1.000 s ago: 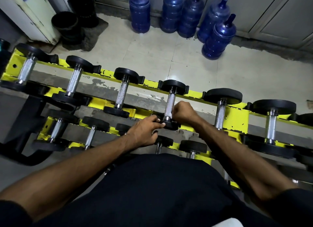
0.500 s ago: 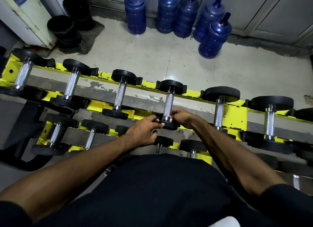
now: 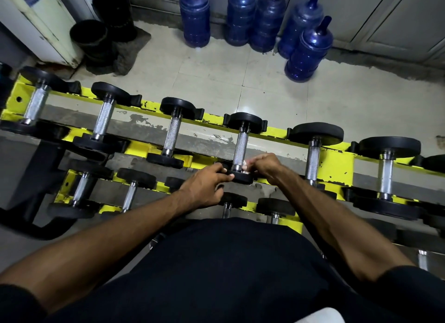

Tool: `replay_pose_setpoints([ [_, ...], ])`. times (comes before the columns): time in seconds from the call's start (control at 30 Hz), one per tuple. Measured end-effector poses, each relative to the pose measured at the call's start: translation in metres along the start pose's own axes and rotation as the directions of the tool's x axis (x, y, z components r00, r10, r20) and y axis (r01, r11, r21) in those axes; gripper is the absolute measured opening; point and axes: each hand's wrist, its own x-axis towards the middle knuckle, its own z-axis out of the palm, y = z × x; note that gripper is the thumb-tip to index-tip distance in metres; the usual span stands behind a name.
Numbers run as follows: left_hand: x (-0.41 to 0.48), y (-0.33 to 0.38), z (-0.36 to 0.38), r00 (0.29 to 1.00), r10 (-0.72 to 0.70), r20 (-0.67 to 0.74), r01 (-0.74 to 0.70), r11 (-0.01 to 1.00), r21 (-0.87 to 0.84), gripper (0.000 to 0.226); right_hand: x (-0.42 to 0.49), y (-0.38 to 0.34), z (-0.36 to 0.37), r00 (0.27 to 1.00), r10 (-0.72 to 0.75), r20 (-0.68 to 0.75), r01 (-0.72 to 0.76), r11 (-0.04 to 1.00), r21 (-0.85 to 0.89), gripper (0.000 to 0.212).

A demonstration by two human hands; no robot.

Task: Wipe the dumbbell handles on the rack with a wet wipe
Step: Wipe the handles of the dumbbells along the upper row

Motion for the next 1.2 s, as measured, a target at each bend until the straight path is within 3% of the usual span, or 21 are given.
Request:
replay_pose_setpoints([
  [0.13, 0.001, 0.000, -0.001, 1.000, -0.004, 0.006, 0.004, 1.000, 0.006, 0.042, -0.006, -0.003, -0.002, 0.990, -0.133, -0.036, 0.127, 0.983, -0.133, 0.018],
  [0.23, 0.000, 0.000, 0.000, 1.000, -0.005, 0.010, 0.005, 1.000, 0.009, 0.042, -0.016, -0.013, -0.002, 0.952, -0.294, 0.080, 0.305, 0.917, -0.258, 0.004],
  [0.27, 0.000, 0.000, 0.000, 1.000, -0.007, 0.011, 0.007, 1.000, 0.009, 0.042, -0.018, -0.016, 0.000, 0.914, -0.384, 0.134, 0.406, 0.852, -0.331, 0.003],
  [0.33, 0.000, 0.001, 0.000, 1.000, -0.012, 0.012, 0.012, 1.000, 0.009, 0.042, -0.017, -0.025, 0.010, 0.786, -0.558, 0.266, 0.605, 0.608, -0.514, 0.008],
  [0.4, 0.000, 0.001, 0.000, 1.000, -0.006, 0.010, 0.006, 1.000, 0.006, 0.043, -0.009, -0.036, 0.028, 0.701, -0.580, 0.414, 0.676, 0.357, -0.644, 0.009],
  [0.57, -0.002, 0.001, 0.003, 1.000, 0.012, 0.018, -0.012, 0.999, 0.035, 0.043, -0.010, -0.063, 0.060, 0.733, -0.351, 0.583, 0.578, -0.130, -0.806, 0.012],
  [0.63, -0.002, 0.000, 0.006, 1.000, 0.019, 0.020, -0.019, 0.999, 0.040, 0.043, -0.013, -0.071, 0.062, 0.744, -0.305, 0.594, 0.570, -0.172, -0.803, 0.013],
  [0.8, -0.002, 0.002, 0.004, 1.000, 0.007, 0.004, -0.008, 1.000, 0.021, 0.047, -0.009, -0.060, 0.032, 0.699, -0.405, 0.589, 0.629, -0.043, -0.776, 0.012],
  [0.87, -0.001, 0.002, 0.003, 1.000, 0.000, 0.010, 0.000, 1.000, 0.014, 0.048, -0.010, -0.042, 0.014, 0.717, -0.469, 0.515, 0.628, 0.114, -0.770, 0.013],
  [0.93, -0.001, 0.001, 0.003, 1.000, -0.001, 0.014, 0.001, 1.000, 0.011, 0.047, -0.014, -0.025, 0.000, 0.778, -0.506, 0.373, 0.582, 0.357, -0.730, 0.012],
  [1.0, -0.001, 0.000, 0.002, 1.000, 0.003, 0.018, -0.003, 1.000, 0.013, 0.047, -0.015, -0.013, -0.006, 0.870, -0.459, 0.181, 0.453, 0.599, -0.661, 0.010],
  [1.07, -0.001, 0.000, 0.002, 1.000, 0.012, 0.021, -0.012, 1.000, 0.016, 0.047, -0.011, -0.007, -0.003, 0.936, -0.350, 0.033, 0.308, 0.769, -0.560, 0.009],
  [1.2, -0.002, -0.001, 0.002, 1.000, 0.005, 0.027, -0.005, 1.000, 0.017, 0.047, -0.004, -0.015, 0.006, 0.994, -0.103, -0.044, 0.083, 0.942, -0.324, 0.002],
])
